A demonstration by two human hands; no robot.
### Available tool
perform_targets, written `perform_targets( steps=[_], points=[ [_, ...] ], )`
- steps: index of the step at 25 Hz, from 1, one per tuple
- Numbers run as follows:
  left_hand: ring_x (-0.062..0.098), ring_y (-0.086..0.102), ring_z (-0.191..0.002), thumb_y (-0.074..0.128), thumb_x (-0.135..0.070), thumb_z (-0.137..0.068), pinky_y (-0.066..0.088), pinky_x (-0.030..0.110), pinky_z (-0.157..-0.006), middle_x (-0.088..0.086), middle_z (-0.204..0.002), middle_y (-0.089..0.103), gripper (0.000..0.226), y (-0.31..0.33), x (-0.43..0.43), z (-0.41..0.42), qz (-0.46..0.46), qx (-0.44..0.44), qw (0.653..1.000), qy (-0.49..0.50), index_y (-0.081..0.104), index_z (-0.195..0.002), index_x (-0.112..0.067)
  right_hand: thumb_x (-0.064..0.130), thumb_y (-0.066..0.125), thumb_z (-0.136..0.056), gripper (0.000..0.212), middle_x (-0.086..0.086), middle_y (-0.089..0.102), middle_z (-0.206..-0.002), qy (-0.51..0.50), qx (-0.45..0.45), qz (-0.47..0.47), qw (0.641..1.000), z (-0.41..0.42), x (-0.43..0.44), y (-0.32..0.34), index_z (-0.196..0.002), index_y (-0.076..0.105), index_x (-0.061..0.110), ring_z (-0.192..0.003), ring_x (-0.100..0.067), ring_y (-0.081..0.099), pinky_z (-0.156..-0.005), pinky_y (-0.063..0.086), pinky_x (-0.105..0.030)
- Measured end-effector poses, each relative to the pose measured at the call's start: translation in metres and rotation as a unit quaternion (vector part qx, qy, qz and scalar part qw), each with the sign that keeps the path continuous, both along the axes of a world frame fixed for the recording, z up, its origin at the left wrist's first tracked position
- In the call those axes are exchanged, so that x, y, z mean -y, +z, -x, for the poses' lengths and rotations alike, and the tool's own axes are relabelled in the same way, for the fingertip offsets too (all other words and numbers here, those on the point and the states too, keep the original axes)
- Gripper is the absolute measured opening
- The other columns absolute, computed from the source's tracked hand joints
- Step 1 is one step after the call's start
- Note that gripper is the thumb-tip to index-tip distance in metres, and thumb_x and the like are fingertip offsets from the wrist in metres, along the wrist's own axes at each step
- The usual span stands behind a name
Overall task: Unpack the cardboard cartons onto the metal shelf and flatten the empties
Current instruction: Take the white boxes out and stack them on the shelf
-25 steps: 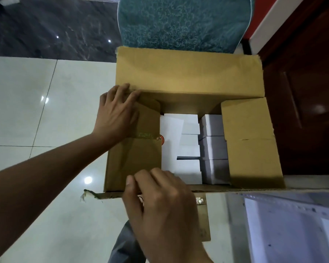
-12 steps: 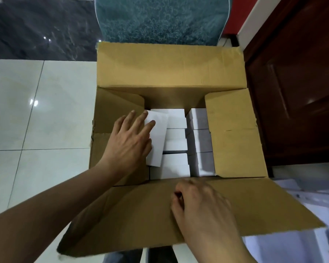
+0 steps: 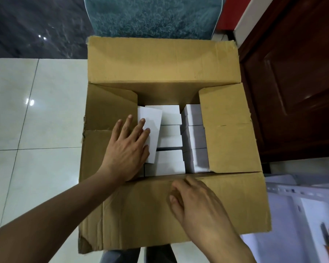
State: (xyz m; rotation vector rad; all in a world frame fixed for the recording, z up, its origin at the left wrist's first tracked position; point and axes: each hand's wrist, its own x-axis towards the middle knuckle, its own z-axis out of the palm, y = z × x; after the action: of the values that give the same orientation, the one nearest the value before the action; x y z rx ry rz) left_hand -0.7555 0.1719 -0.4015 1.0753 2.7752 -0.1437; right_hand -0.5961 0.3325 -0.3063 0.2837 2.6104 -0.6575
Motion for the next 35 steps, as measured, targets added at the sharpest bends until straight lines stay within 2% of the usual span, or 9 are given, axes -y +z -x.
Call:
perform_targets(
  steps=[3,6,10,13,16,20,27,31,35],
  points=[
    [0.041,0.011,-0.152,0.018,-0.05,-0.101,0.014,0.06,-0.121,0.014,-0.16,0.033,0.067,-0.001,0.002,0.001,0.023,-0.017,1.0,0.003,0.049,-0.146,-0.011,0.036,0.051,-0.1,0.015,0.012,0.058,-0.099,-0.009,-0.098,-0.066,0.993,0.01,-0.011,-0.013,-0.108,0.06,0.029,-0.093,-0.011,0.052,-0.086,0.042,-0.03],
    [0.04,0.011,-0.152,0.017,-0.051,-0.1,0.011,0.058,-0.122,0.015,-0.159,0.035,0.069,0.0,0.003,0.002,0.035,-0.018,0.999,0.009,0.048,-0.146,-0.01,0.031,0.057,-0.095,0.031,0.001,0.064,-0.122,-0.047,-0.172,-0.159,0.971,0.036,-0.037,-0.034,-0.123,0.064,0.022,-0.117,-0.02,0.055,-0.105,0.04,-0.043],
    [0.038,0.003,-0.153,0.009,-0.05,-0.098,0.007,0.056,-0.123,0.013,-0.163,0.023,0.073,0.004,0.003,0.002,0.046,-0.005,0.999,-0.016,0.038,-0.152,-0.01,0.032,0.055,-0.096,0.051,-0.006,0.04,-0.158,-0.002,-0.124,-0.239,0.963,0.075,-0.061,-0.05,-0.145,0.051,0.02,-0.153,-0.026,0.022,-0.123,0.009,-0.059],
    [0.037,0.008,-0.152,0.012,-0.046,-0.097,0.005,0.056,-0.123,0.013,-0.16,0.03,0.071,0.011,0.0,0.004,0.043,0.004,0.998,-0.039,0.042,-0.151,-0.011,0.042,0.038,-0.103,0.059,-0.001,0.014,-0.169,0.076,-0.052,-0.284,0.954,0.091,-0.07,-0.059,-0.158,0.028,0.024,-0.156,-0.022,-0.006,-0.12,-0.006,-0.064],
    [0.037,0.001,-0.153,0.004,-0.047,-0.094,0.0,0.059,-0.123,0.011,-0.162,0.029,0.075,0.019,-0.004,0.005,0.072,0.02,0.997,-0.027,0.034,-0.154,-0.014,0.044,0.03,-0.104,0.06,0.0,0.008,-0.17,0.099,0.004,-0.315,0.944,0.096,-0.077,-0.064,-0.16,0.021,0.025,-0.155,-0.025,-0.016,-0.115,-0.011,-0.069],
    [0.039,-0.014,-0.152,0.017,-0.049,-0.103,-0.01,0.06,-0.12,0.012,-0.167,0.01,0.066,0.029,-0.012,0.0,0.118,0.016,0.993,-0.007,0.013,-0.159,-0.015,0.048,0.033,-0.103,0.067,0.0,0.0,-0.17,0.104,0.053,-0.359,0.926,0.095,-0.079,-0.063,-0.161,0.011,0.023,-0.153,-0.031,-0.019,-0.113,-0.01,-0.073],
    [0.04,-0.025,-0.148,0.02,-0.042,-0.106,-0.012,0.057,-0.121,0.014,-0.164,-0.019,0.067,0.068,-0.008,-0.022,0.083,-0.042,0.994,0.059,-0.006,-0.159,-0.012,0.051,0.03,-0.1,0.071,-0.002,-0.009,-0.168,0.038,-0.035,-0.397,0.916,0.071,-0.082,-0.034,-0.16,0.007,0.021,-0.154,-0.03,-0.013,-0.117,-0.009,-0.068],
    [0.038,-0.002,-0.154,0.049,-0.031,-0.098,0.01,0.058,-0.122,0.017,-0.166,0.01,0.07,0.095,0.014,-0.028,-0.006,-0.097,0.985,0.141,0.02,-0.159,-0.012,0.044,0.033,-0.097,0.07,-0.006,0.005,-0.169,-0.041,-0.13,-0.407,0.903,0.056,-0.11,-0.017,-0.158,0.025,0.011,-0.156,-0.033,0.004,-0.118,0.003,-0.069],
    [0.042,0.005,-0.153,0.058,-0.023,-0.094,0.018,0.061,-0.12,0.018,-0.164,0.02,0.073,0.114,0.039,-0.028,-0.013,-0.137,0.975,0.177,0.025,-0.158,-0.009,0.039,0.029,-0.092,0.077,-0.007,0.001,-0.17,-0.091,-0.16,-0.36,0.915,0.048,-0.145,-0.014,-0.159,0.018,0.003,-0.156,-0.033,0.0,-0.113,0.018,-0.073]
  ],
)
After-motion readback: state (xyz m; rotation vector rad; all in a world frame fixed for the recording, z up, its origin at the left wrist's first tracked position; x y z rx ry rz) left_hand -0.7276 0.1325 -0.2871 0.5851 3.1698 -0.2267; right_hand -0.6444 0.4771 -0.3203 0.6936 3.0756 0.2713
